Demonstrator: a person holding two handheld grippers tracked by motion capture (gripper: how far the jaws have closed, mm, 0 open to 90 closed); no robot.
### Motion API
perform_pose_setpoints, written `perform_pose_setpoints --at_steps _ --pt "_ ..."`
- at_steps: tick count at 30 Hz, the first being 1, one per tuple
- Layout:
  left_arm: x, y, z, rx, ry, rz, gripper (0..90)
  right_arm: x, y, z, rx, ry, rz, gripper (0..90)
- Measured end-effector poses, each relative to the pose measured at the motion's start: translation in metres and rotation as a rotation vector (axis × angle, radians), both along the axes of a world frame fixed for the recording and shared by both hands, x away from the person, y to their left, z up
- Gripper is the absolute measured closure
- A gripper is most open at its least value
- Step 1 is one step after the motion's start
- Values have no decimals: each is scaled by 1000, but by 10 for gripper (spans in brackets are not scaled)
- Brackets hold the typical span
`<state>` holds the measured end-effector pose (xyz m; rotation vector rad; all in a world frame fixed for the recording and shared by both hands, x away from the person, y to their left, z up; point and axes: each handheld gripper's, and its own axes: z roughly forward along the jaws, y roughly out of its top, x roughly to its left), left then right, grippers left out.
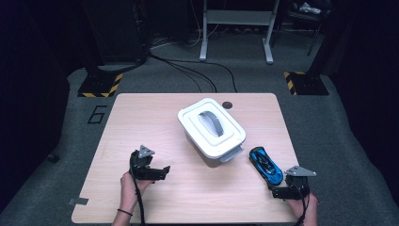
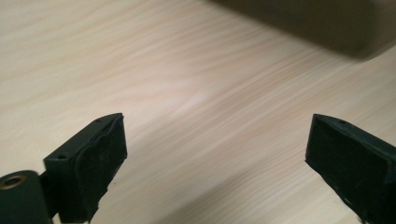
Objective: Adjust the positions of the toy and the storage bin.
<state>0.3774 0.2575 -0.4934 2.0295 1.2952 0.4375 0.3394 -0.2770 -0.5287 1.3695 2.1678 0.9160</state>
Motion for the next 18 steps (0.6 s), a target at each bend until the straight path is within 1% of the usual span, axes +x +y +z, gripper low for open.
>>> perform_pose_setpoints --at_steps 1,3,4,6,7,8,9,10,11,12,13,15,16,18 --pt "-1 6 -4 0 6 24 25 1 0 0 -4 4 2 12" --pt "-3 16 -12 4 -2 57 15 1 0 0 -9 7 2 9" --pt "-3 20 -15 13 -2 64 13 2 0 0 -10 8 1 8" --pt "-4 25 -19 34 14 77 1 2 0 1 -11 9 -3 6" --pt "-5 27 -21 45 3 87 1 2 0 1 -9 10 -6 5" --pt "-5 30 -22 66 4 86 1 2 0 1 -10 15 -8 4" --pt "-5 30 -24 83 -4 101 1 2 0 1 -11 14 -10 2" --pt "-5 31 -26 119 -5 100 1 2 -1 2 -4 18 -12 0" --pt "-5 33 -28 118 3 104 0 3 -2 3 28 20 -11 0" --pt "-4 35 -29 116 9 104 0 3 -3 5 50 20 -16 0" --pt "-5 37 -31 110 6 106 0 3 -3 7 54 11 -21 0" --pt "-5 41 -33 85 -5 116 0 5 0 12 58 22 -21 0" --pt "-5 42 -34 74 -12 124 0 6 1 14 55 24 -17 0" --pt "-6 46 -36 66 -33 126 0 8 4 17 41 27 -11 1"
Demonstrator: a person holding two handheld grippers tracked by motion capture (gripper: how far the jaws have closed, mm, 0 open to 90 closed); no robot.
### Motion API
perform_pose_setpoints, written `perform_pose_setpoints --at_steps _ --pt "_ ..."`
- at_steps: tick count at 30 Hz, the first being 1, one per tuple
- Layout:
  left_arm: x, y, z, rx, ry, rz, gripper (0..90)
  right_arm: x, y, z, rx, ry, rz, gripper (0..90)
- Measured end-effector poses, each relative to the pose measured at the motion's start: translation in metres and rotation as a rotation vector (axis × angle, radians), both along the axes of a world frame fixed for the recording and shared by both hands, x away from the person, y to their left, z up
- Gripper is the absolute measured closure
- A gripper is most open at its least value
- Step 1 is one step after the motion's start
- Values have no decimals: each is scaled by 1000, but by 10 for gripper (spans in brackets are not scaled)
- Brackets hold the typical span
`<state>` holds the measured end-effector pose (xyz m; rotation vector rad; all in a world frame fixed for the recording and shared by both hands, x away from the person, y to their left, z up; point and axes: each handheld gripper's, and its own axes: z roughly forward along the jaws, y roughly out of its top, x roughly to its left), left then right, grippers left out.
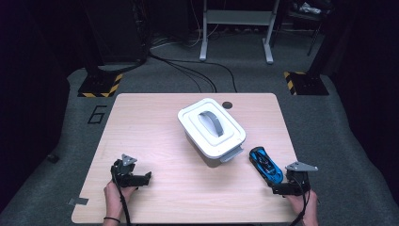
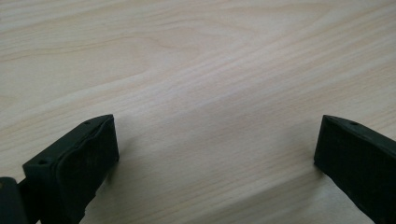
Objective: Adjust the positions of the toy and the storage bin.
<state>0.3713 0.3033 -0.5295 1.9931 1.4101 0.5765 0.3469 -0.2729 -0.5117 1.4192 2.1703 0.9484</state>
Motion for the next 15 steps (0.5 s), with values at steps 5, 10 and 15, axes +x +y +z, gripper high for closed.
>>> perform_pose_setpoints --at_steps 5,10,15 --pt "1 8 -3 -15 -29 -31 0 5 9 10 -18 -1 26 9" --pt "7 19 -2 -11 -18 -79 3 14 21 21 -26 -11 60 24" --pt "9 19 -2 -16 -26 -79 2 27 31 33 -32 -14 77 25"
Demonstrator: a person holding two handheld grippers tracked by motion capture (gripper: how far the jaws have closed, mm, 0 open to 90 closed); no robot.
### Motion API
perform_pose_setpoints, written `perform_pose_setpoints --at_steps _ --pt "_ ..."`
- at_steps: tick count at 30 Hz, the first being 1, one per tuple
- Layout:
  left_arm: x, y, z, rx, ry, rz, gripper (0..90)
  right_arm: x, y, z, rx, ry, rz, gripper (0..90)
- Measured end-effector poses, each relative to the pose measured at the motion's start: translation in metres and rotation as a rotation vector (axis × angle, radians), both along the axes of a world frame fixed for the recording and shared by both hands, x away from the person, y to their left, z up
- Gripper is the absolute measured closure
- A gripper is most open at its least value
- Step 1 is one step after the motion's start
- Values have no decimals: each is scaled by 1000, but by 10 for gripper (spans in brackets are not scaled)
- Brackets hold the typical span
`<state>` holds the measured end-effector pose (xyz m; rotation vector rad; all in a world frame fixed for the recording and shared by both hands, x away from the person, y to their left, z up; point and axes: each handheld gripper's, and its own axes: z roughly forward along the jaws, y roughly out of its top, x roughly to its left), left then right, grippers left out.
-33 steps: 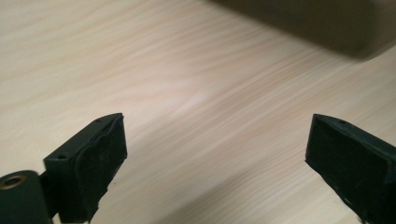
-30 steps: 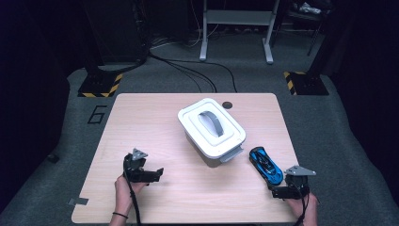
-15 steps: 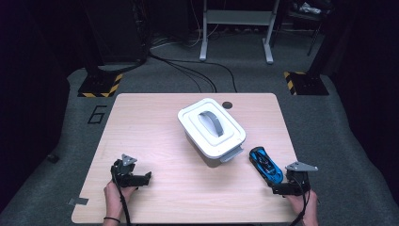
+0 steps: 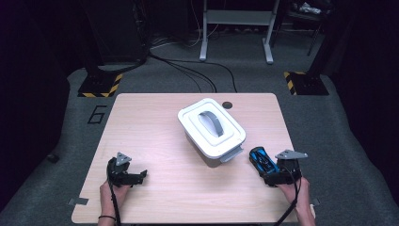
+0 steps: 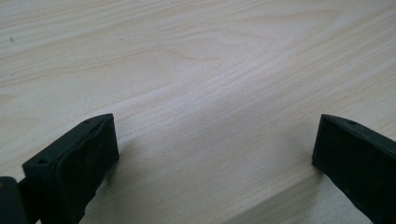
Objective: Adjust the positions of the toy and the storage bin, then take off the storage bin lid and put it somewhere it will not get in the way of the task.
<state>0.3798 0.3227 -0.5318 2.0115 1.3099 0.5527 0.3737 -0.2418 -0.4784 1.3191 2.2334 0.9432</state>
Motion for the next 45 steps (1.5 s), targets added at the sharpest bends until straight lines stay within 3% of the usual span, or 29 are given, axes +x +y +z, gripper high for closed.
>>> perform_pose_setpoints --at_steps 10,22,45 --pt "-1 0 0 5 -2 -5 3 29 11 22 19 -7 2 32" --pt "-1 0 0 6 0 -4 4 62 16 47 8 -21 -2 35" --pt "-1 0 0 4 -1 -1 5 101 38 90 -14 -48 10 41"
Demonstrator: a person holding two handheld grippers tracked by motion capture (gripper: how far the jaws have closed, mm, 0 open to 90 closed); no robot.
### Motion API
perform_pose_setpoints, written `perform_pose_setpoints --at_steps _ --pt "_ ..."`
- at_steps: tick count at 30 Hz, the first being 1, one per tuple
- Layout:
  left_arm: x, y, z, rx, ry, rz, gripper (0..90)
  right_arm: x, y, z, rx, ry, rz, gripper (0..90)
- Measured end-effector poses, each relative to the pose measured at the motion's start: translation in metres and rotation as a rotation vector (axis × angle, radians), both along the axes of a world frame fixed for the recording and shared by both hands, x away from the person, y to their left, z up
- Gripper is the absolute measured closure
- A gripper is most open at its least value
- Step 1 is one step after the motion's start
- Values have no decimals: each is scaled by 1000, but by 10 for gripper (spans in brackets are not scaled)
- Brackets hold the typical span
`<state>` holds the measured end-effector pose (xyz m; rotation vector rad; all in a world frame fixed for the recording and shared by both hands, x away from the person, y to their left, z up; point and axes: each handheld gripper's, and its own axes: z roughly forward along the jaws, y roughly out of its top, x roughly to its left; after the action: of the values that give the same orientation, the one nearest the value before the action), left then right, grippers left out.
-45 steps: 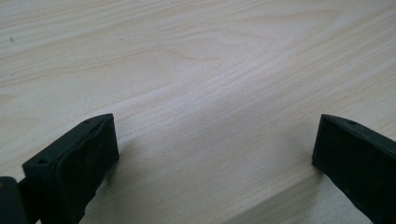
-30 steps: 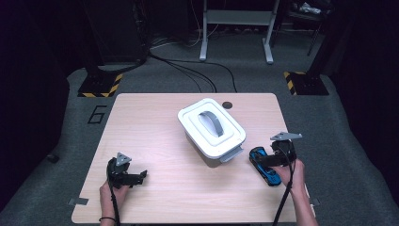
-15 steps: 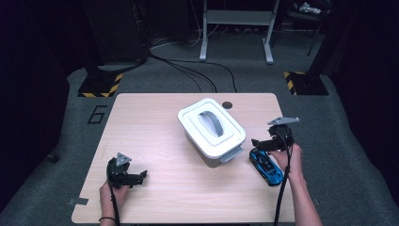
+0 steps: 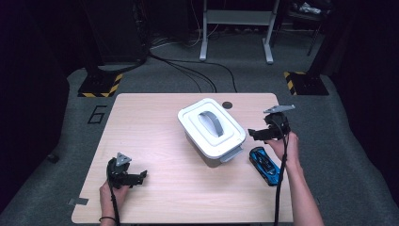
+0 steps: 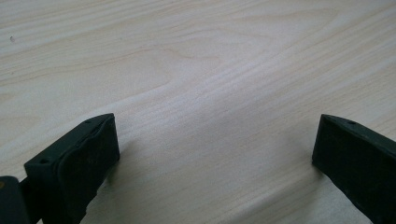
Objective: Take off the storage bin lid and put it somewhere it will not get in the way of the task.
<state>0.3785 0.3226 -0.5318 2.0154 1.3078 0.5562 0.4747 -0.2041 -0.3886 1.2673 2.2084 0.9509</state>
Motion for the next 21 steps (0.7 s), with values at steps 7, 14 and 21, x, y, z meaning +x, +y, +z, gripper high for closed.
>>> perform_pose_setpoints --at_steps 7,14,21 --pt "0 0 0 0 0 0 5 7 16 19 -1 -17 19 38" --pt "0 0 0 2 0 -3 5 9 34 34 10 -27 63 33" --pt "0 0 0 1 0 -1 5 10 54 44 14 -30 116 30"
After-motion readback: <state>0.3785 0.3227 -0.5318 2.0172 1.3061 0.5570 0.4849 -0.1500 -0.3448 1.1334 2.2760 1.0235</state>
